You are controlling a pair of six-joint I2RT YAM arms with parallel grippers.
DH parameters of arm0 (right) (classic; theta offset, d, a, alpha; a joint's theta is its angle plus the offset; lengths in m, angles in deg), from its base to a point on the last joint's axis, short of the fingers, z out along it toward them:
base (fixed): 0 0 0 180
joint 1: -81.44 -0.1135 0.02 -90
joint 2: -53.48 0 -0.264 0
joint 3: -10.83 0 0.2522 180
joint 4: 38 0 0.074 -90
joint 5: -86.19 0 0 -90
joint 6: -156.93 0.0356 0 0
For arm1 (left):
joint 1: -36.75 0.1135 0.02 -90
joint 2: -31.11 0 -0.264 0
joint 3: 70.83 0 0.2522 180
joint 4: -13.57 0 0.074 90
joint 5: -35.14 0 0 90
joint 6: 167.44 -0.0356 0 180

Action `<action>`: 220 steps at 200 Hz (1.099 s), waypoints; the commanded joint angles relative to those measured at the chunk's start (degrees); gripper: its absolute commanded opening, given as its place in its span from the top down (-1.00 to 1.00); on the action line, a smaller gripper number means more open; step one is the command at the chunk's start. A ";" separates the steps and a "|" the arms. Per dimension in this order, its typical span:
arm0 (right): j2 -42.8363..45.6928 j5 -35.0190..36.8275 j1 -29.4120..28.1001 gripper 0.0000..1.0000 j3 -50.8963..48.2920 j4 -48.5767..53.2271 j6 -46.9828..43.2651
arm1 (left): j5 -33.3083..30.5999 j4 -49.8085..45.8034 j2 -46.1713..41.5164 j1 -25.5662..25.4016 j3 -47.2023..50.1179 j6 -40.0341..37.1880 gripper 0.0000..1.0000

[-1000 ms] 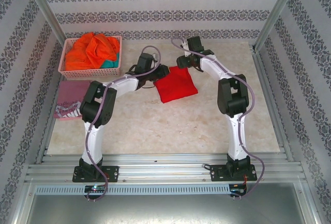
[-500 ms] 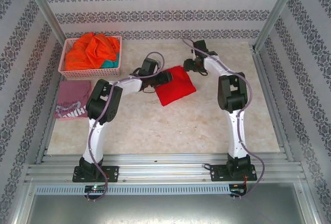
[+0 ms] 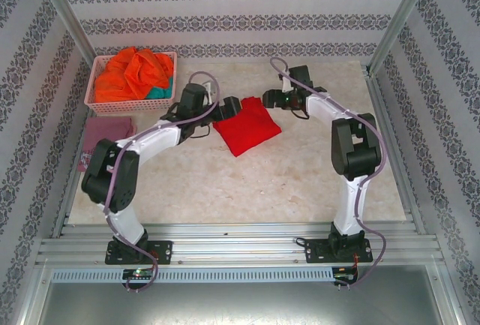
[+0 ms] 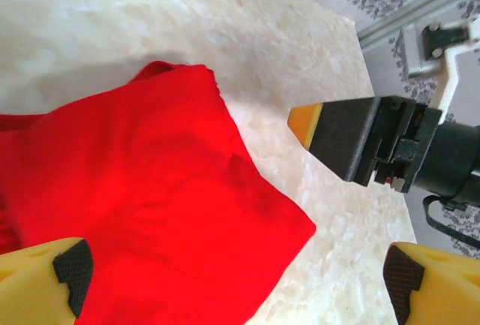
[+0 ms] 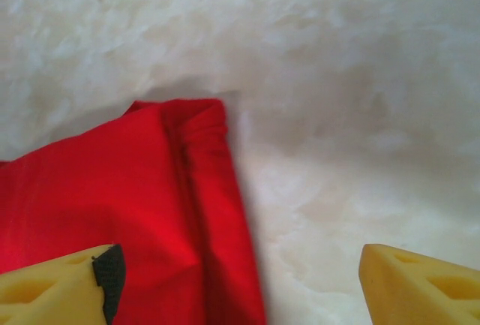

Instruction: Fold and stack the t-shirts

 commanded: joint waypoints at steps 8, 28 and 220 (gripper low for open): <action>-2.22 -6.49 -1.21 -0.47 -1.85 -0.44 2.43 | -2.99 1.51 -4.23 3.79 7.99 2.69 -1.00; -1.40 -7.65 -2.44 -0.23 -5.24 -1.28 3.36 | -1.66 1.37 -5.67 6.57 12.21 3.95 -1.00; 5.75 -2.22 -9.61 0.28 -18.17 -15.49 19.23 | -10.87 -22.20 -5.08 -5.79 4.26 -4.37 -0.67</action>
